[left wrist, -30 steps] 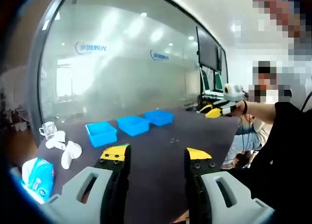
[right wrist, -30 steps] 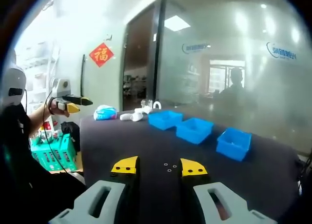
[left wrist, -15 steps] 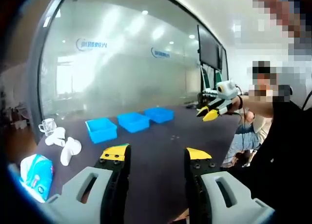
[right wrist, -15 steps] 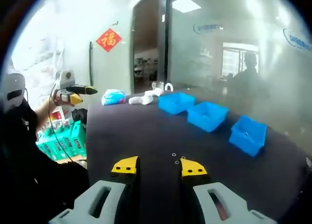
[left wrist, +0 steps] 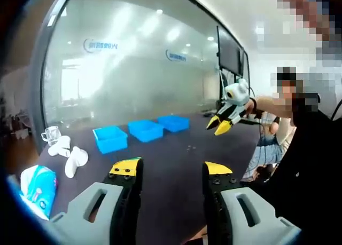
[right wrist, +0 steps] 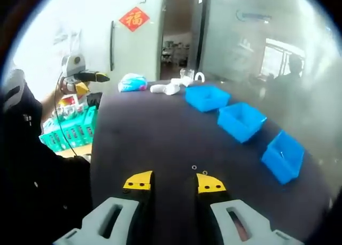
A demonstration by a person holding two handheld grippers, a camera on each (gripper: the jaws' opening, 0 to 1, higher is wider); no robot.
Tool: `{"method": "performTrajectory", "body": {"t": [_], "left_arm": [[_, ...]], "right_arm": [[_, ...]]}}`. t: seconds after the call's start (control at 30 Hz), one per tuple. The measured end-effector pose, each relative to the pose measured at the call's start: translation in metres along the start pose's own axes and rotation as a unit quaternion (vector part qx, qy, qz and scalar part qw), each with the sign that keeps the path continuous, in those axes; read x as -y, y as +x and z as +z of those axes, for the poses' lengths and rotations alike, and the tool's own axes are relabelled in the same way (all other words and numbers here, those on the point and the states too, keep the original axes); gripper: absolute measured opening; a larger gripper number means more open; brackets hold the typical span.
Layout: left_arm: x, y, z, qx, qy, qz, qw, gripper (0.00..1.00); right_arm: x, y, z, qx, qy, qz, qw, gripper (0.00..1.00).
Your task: Sort the screws, nuts, and washers into the corresponding bins
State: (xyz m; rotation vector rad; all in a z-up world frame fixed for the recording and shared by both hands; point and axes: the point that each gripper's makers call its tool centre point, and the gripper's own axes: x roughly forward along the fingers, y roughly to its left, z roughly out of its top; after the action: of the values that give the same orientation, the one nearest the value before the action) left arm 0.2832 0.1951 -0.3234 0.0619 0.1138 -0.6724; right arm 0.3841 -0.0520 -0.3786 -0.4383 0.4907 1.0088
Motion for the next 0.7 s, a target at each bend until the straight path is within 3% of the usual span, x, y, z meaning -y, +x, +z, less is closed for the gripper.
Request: {"method": "performTrajectory", "body": {"t": [0.3, 0.7], "left_arm": [[0.000, -0.002, -0.003, 0.000, -0.004, 0.001, 1.0000, 0.44], [0.004, -0.003, -0.004, 0.000, -0.007, 0.001, 1.0000, 0.44]], "right_arm": [[0.009, 0.020, -0.010, -0.059, -0.021, 0.022, 0.9978, 0.23], [0.025, 0.043, -0.024, -0.128, -0.049, 0.048, 0.9894, 0.21]]}}
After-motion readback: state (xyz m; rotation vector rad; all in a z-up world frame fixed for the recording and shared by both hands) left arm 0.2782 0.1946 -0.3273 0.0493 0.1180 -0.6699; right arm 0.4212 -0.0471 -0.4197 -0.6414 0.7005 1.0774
